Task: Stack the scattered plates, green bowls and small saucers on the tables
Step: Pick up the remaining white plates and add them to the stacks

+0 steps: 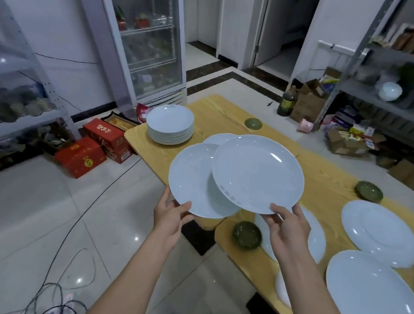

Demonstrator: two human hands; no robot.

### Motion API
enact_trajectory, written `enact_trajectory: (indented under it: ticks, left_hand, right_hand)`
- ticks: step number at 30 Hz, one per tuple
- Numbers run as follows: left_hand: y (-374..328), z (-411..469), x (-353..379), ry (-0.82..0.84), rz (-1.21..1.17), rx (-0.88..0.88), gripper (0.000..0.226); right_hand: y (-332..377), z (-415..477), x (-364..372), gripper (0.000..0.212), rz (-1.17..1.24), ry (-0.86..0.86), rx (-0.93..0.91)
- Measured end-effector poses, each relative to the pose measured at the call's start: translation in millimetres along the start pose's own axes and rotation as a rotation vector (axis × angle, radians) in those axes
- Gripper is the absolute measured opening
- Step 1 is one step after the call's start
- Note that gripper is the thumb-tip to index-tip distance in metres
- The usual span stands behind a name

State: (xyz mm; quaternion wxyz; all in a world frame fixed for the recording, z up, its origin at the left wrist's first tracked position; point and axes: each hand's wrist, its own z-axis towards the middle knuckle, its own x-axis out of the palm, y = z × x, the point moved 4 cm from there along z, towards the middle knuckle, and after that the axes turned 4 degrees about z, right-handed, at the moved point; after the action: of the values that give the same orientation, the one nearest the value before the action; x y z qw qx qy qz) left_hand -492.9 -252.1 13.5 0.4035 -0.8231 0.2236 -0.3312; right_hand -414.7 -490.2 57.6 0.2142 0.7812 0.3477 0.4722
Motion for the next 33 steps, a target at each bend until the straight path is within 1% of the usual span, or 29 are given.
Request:
enact_trajectory:
  ticks: [3,8,17,24,27,30,33]
  left_hand:
    - [-13.0,29.6,-1.0,0.060,0.034,-0.037,0.080]
    - [-19.0,71.7,7.0,0.114,0.073,-0.100,0.078]
    - [-19.3,156.0,36.0,0.095,0.110,-0.167,0.078]
    - [-15.6,203.6,51.5,0.079,0.148,-0.212,0.076]
    - [-13.3,216.1,56.6,0.099,0.175,-0.243,0.078]
    - [-12.2,228.2,60.5,0.136,0.196,-0.267,0.079]
    - [-12.3,237.1,65.4,0.164,0.220,-0.279,0.079]
  right_hand:
    - [-10.5,5.8,12.6,0.059,0.034,-0.060,-0.028]
    - [-20.5,26.0,25.7,0.058,0.054,-0.134,-0.056]
    - [-28.6,96.3,50.9,0.059,0.099,-0.198,-0.061]
    - [-27.4,129.2,55.9,0.061,0.084,-0.252,-0.093]
    - [-29.1,135.6,56.5,0.057,0.091,-0.264,-0.107]
    - [-32.5,140.6,58.7,0.051,0.102,-0.310,-0.128]
    - [-36.9,143.0,60.5,0.052,0.127,-0.338,-0.137]
